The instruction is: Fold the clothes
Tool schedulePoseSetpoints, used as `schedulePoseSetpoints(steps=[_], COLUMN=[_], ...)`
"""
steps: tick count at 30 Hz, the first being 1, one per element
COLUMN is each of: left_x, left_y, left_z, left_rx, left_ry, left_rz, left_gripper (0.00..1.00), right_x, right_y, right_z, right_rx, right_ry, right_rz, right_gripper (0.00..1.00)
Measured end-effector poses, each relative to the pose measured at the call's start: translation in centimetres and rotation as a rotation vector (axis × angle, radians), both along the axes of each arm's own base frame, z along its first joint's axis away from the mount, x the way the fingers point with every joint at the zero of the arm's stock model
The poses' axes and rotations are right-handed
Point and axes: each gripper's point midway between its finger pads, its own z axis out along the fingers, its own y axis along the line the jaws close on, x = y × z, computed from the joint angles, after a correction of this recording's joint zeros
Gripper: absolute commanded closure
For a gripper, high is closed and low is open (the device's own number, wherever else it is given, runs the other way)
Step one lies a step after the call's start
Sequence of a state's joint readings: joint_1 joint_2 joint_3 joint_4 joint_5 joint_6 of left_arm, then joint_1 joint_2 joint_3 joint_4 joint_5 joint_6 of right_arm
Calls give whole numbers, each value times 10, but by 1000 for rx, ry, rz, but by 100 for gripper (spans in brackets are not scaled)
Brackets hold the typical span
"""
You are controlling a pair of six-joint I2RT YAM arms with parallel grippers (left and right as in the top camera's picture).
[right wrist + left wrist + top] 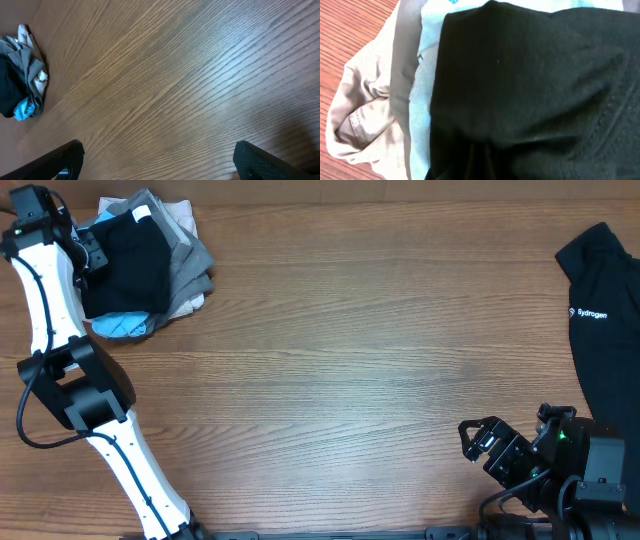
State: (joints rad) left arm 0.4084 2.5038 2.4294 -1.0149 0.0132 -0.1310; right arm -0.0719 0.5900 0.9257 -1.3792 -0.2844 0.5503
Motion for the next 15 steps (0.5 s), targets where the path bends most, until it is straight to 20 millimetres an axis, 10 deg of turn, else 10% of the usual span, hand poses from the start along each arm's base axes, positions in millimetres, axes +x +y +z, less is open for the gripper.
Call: schedulePoseSetpoints(steps=[8, 9, 10, 11, 15], left_x=[-12, -15, -18, -22, -43], left_y=[-6, -8, -10, -14, -38], left_z=[27, 37, 48, 61, 125], left_rx=[-21, -24, -27, -32, -86], left_ry=[-6, -12, -21, -33, -111], left_rz=[37, 40, 41, 42, 17], left_gripper=[58, 45, 8, 0, 0], right_x=[0, 0, 0, 0, 0], right_y=[0, 0, 0, 0, 0], right_z=[0, 0, 0, 0, 0], right_rx=[0, 0, 0, 0, 0], right_ry=[0, 0, 0, 0, 0], right_rz=[0, 0, 1, 1, 0], right_gripper=[0, 0, 0, 0, 0])
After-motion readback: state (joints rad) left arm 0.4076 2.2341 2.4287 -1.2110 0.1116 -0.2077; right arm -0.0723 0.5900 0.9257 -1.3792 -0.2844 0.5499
